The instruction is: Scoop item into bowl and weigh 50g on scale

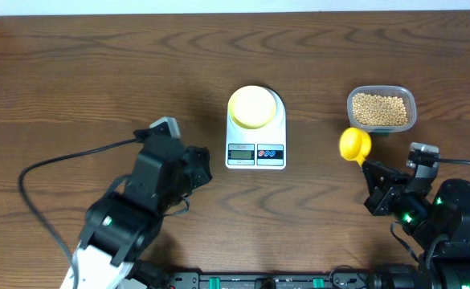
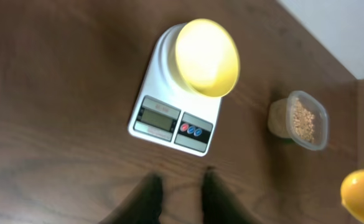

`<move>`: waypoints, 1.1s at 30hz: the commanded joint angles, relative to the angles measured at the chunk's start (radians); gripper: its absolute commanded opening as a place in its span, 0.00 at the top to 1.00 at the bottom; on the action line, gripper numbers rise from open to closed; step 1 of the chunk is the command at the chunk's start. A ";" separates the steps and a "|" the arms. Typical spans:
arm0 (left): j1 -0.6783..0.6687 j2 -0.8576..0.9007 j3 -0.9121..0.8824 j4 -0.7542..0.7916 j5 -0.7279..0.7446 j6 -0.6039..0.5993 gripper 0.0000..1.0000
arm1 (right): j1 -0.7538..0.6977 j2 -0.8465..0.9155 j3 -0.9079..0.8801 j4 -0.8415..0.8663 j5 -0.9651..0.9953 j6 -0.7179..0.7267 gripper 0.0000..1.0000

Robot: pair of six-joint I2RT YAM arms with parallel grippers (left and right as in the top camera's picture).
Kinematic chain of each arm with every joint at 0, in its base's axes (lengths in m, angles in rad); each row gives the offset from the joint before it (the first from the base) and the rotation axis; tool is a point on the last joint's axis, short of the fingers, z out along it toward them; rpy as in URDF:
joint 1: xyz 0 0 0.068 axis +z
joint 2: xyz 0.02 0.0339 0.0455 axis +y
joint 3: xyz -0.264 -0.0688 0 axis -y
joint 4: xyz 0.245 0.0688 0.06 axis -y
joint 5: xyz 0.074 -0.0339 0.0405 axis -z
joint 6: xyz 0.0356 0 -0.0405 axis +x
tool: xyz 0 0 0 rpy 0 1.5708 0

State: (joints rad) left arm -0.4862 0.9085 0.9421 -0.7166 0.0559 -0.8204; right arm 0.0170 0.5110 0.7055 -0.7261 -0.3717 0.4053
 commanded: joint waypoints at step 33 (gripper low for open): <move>-0.144 0.373 0.006 0.071 0.061 0.042 0.93 | -0.036 0.199 0.016 -0.072 -0.594 -0.066 0.99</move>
State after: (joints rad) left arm -0.6113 1.2812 0.9421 -0.6434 0.1070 -0.7879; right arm -0.0170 0.7128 0.7059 -0.7918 -1.0252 0.4118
